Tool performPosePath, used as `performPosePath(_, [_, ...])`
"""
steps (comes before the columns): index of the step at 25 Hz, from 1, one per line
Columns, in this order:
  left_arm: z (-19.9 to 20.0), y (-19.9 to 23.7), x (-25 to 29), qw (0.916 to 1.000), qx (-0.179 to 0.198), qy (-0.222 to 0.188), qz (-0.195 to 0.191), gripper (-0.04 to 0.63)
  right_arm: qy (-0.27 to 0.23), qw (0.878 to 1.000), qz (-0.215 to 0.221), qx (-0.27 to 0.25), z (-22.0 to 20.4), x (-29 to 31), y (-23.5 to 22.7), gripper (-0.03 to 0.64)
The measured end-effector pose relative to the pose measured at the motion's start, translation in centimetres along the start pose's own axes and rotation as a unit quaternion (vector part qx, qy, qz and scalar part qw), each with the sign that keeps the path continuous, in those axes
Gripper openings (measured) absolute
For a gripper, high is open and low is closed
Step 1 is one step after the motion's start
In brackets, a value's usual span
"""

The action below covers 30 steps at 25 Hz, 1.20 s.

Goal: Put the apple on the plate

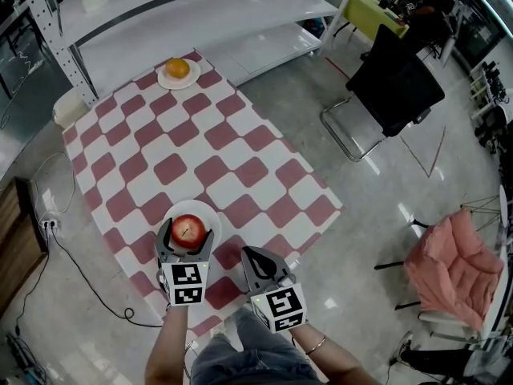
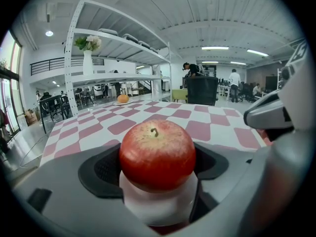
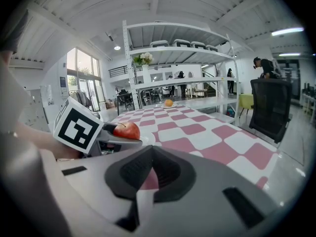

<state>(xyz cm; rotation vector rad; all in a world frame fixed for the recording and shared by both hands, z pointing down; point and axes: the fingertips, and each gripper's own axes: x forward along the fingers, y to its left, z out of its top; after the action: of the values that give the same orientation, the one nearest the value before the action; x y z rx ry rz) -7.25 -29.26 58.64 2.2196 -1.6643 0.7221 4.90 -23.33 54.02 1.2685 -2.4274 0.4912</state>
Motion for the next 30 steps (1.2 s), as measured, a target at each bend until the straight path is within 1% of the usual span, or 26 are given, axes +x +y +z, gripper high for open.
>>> performPosePath(18, [0.6,-0.1,-0.4,0.9998,-0.012,-0.013,-0.013,0.423,0.001,1.000,0.007,-0.006,0.1,-0.1,0.9,0.011])
performPosePath(30, [2.3,0.2,-3.2,0.9980,-0.019,-0.058,-0.014,0.423,-0.008,1.000,0.003,-0.008,0.5,-1.1,2.1,0.011])
